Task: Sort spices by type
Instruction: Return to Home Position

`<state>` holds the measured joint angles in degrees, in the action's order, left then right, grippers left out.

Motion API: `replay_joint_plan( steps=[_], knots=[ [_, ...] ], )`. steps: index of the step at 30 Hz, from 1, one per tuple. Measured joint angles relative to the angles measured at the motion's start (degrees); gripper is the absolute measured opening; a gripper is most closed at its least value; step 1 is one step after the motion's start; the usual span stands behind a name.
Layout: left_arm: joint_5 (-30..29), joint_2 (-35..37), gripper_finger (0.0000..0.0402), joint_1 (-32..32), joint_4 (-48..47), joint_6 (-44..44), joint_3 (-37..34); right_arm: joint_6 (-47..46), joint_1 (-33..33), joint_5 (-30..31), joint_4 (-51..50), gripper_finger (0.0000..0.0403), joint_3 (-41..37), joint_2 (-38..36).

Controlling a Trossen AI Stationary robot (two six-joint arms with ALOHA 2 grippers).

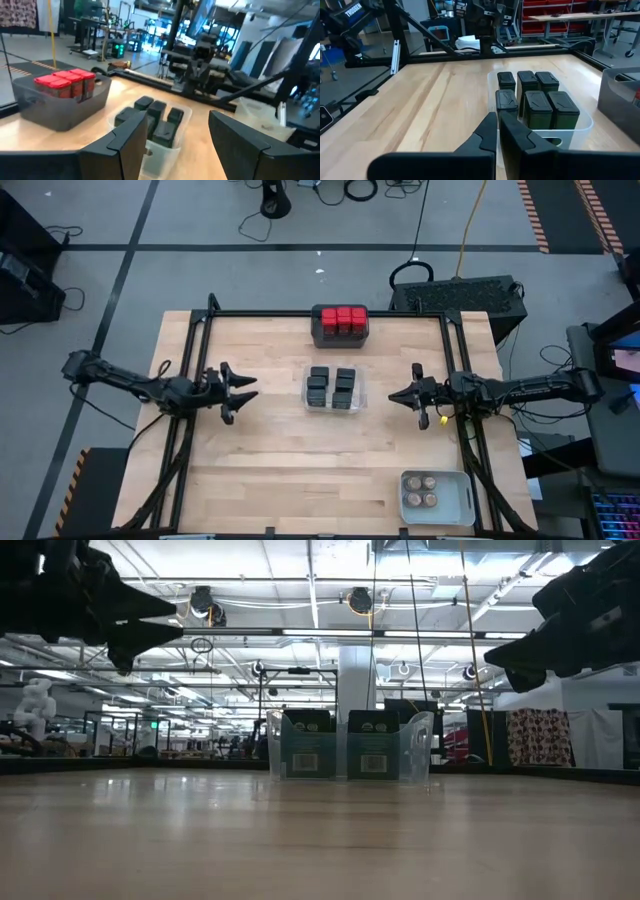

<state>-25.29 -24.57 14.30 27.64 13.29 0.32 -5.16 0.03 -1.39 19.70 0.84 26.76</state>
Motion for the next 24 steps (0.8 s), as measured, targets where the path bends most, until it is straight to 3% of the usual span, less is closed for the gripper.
replay_joint_plan(
  steps=[5,11,24],
  knots=[
    [8.46,6.54,0.0217,-3.39,-3.86,-0.05,-0.02,-0.34,0.0,0.0,0.09,0.0,0.0,0.0],
    [13.75,11.97,0.0217,-7.2,-12.6,0.73,-0.02,-0.25,0.0,0.0,0.11,0.0,0.0,0.0],
    [25.47,14.98,0.0217,-13.76,-18.51,1.47,-0.07,-0.17,0.0,0.02,-0.37,0.0,0.0,0.02]
  ],
)
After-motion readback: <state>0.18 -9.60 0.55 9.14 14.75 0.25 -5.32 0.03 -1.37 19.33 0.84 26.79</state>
